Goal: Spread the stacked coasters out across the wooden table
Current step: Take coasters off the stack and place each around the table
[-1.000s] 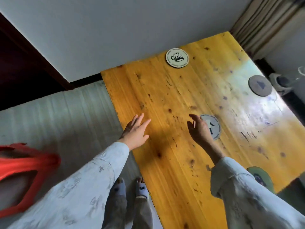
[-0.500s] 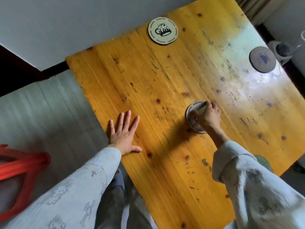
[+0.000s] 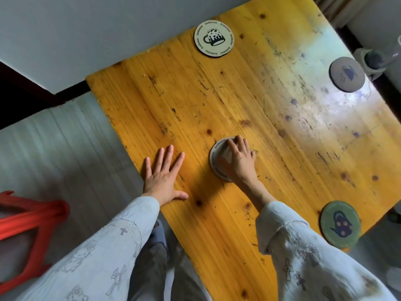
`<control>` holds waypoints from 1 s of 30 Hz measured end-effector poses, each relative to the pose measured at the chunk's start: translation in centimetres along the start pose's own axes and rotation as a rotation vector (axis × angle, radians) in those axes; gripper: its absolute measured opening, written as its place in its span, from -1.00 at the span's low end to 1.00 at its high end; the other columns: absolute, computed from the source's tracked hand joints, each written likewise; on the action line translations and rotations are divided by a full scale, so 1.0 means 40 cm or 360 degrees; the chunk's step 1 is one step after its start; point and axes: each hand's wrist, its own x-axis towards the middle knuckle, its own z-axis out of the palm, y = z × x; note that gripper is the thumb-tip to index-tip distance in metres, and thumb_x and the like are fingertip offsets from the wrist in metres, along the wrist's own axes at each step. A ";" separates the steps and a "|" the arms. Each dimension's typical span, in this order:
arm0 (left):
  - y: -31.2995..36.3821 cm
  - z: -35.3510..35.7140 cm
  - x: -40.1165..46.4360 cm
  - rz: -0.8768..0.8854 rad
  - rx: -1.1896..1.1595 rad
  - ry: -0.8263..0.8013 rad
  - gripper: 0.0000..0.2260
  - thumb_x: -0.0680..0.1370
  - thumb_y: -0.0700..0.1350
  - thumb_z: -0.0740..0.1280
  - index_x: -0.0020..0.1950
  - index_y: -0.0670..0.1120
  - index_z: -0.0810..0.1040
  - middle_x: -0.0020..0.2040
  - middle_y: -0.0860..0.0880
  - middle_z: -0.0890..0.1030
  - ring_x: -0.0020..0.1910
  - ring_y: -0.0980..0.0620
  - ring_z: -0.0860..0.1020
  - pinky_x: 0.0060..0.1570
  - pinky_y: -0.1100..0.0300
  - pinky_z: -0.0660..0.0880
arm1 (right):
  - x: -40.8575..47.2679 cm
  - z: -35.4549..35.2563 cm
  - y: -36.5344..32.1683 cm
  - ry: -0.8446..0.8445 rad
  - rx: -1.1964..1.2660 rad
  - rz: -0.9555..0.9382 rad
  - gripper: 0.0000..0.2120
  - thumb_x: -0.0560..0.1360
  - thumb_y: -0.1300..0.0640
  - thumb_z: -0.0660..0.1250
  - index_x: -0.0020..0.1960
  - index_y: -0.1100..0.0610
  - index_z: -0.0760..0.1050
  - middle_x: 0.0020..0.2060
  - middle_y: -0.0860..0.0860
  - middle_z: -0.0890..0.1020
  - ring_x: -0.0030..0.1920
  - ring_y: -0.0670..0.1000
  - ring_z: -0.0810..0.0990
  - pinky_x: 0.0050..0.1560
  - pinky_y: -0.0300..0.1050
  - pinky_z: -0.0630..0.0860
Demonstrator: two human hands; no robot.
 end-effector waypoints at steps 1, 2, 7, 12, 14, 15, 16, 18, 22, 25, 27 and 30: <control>0.000 -0.001 -0.002 -0.0003 -0.0008 0.0028 0.06 0.26 0.33 0.35 0.32 0.16 -0.48 0.44 -0.03 -0.45 0.43 -0.07 -0.41 0.39 -0.21 -0.28 | -0.007 0.002 -0.007 -0.0020 0.0062 -0.0074 -0.45 0.54 0.06 0.23 0.47 0.11 0.15 0.52 0.16 0.08 0.53 0.18 -0.03 0.47 0.32 0.00; 0.001 -0.002 -0.004 -0.0003 -0.0019 0.0054 0.07 0.26 0.33 0.36 0.35 0.16 -0.45 0.46 -0.03 -0.42 0.44 -0.06 -0.39 0.39 -0.20 -0.27 | -0.015 0.002 -0.014 -0.0026 0.0171 -0.0138 -0.49 0.55 0.12 0.22 0.46 0.12 0.18 0.52 0.15 0.09 0.53 0.17 -0.03 0.49 0.30 -0.02; 0.021 -0.020 -0.005 -0.0040 -0.0156 0.0189 -0.16 0.37 0.19 0.36 0.46 0.08 -0.10 0.53 -0.09 -0.14 0.50 -0.12 -0.16 0.39 -0.26 -0.20 | -0.069 -0.004 -0.007 0.0331 0.0691 0.0169 -0.59 0.57 0.22 0.17 0.41 0.16 0.30 0.45 0.16 0.28 0.46 0.16 0.20 0.46 0.10 0.21; 0.080 -0.080 0.058 -0.0030 -0.0415 0.0464 -0.48 0.46 -0.30 0.14 0.41 -0.05 0.16 0.43 -0.09 0.27 0.41 -0.08 0.18 0.39 -0.14 0.11 | -0.141 0.026 0.010 0.0347 0.0981 0.0723 -0.66 0.57 0.17 0.16 0.31 0.25 0.40 0.22 0.23 0.46 0.23 0.18 0.46 0.28 0.05 0.39; 0.115 -0.095 0.084 0.0131 -0.0494 0.0255 -0.37 0.42 -0.37 0.10 0.45 -0.04 0.04 0.50 -0.05 0.15 0.47 -0.04 0.04 0.41 -0.10 0.09 | -0.150 0.040 0.012 0.0260 0.1073 0.0836 -0.67 0.57 0.18 0.16 0.30 0.22 0.41 0.22 0.23 0.47 0.23 0.17 0.45 0.32 0.08 0.39; 0.134 -0.099 0.093 0.0198 -0.0492 0.0170 -0.33 0.41 -0.38 0.10 0.46 -0.03 -0.02 0.52 -0.04 0.09 0.49 -0.03 -0.01 0.43 -0.09 0.03 | -0.151 0.043 0.012 0.0226 0.1192 0.0883 -0.67 0.57 0.20 0.15 0.31 0.21 0.41 0.24 0.22 0.47 0.23 0.16 0.45 0.32 0.12 0.40; 0.149 -0.100 0.099 0.0237 -0.0483 0.0127 -0.31 0.41 -0.38 0.10 0.47 -0.03 -0.06 0.52 -0.03 0.06 0.49 -0.03 -0.04 0.43 -0.09 0.00 | -0.148 0.043 0.011 0.0198 0.1358 0.0937 -0.66 0.56 0.23 0.13 0.32 0.21 0.40 0.26 0.20 0.48 0.23 0.15 0.47 0.30 0.16 0.43; 0.171 -0.098 0.100 0.0251 -0.0496 0.0146 -0.31 0.41 -0.36 0.11 0.47 -0.03 -0.07 0.52 -0.03 0.07 0.48 -0.04 -0.02 0.43 -0.10 0.00 | -0.138 0.036 0.006 0.0152 0.1684 0.1076 -0.64 0.55 0.29 0.09 0.33 0.21 0.37 0.28 0.17 0.49 0.23 0.12 0.50 0.25 0.15 0.50; 0.171 -0.069 0.066 0.0247 -0.0596 0.0189 -0.31 0.39 -0.37 0.11 0.46 -0.02 -0.03 0.51 0.01 0.10 0.42 -0.05 0.05 0.39 -0.07 0.12 | -0.127 0.024 -0.009 0.0090 0.1826 0.1111 -0.60 0.53 0.33 0.07 0.35 0.22 0.34 0.28 0.16 0.50 0.21 0.08 0.51 0.23 0.12 0.53; 0.140 -0.044 0.036 0.0215 -0.0710 0.0214 -0.30 0.39 -0.41 0.09 0.46 0.00 -0.03 0.51 0.04 0.07 0.38 -0.03 0.09 0.37 -0.04 0.18 | -0.122 0.015 -0.030 0.0043 0.1784 0.1052 -0.60 0.54 0.32 0.06 0.37 0.23 0.32 0.29 0.17 0.50 0.19 0.11 0.53 0.21 0.13 0.54; 0.115 -0.032 0.019 0.0180 -0.0778 0.0243 -0.29 0.39 -0.43 0.07 0.46 0.02 -0.02 0.51 0.08 0.07 0.35 0.00 0.11 0.34 0.02 0.19 | -0.120 0.006 -0.047 -0.0003 0.1700 0.0982 -0.61 0.56 0.31 0.06 0.38 0.23 0.31 0.29 0.18 0.50 0.17 0.13 0.54 0.20 0.13 0.55; 0.078 -0.021 -0.004 0.0118 -0.0853 0.0283 -0.29 0.38 -0.44 0.04 0.45 0.03 0.00 0.50 0.10 0.10 0.33 0.04 0.13 0.32 0.07 0.17 | -0.111 -0.007 -0.072 -0.0034 0.1492 0.0845 -0.63 0.56 0.30 0.06 0.34 0.24 0.37 0.22 0.21 0.53 0.10 0.22 0.59 0.10 0.17 0.59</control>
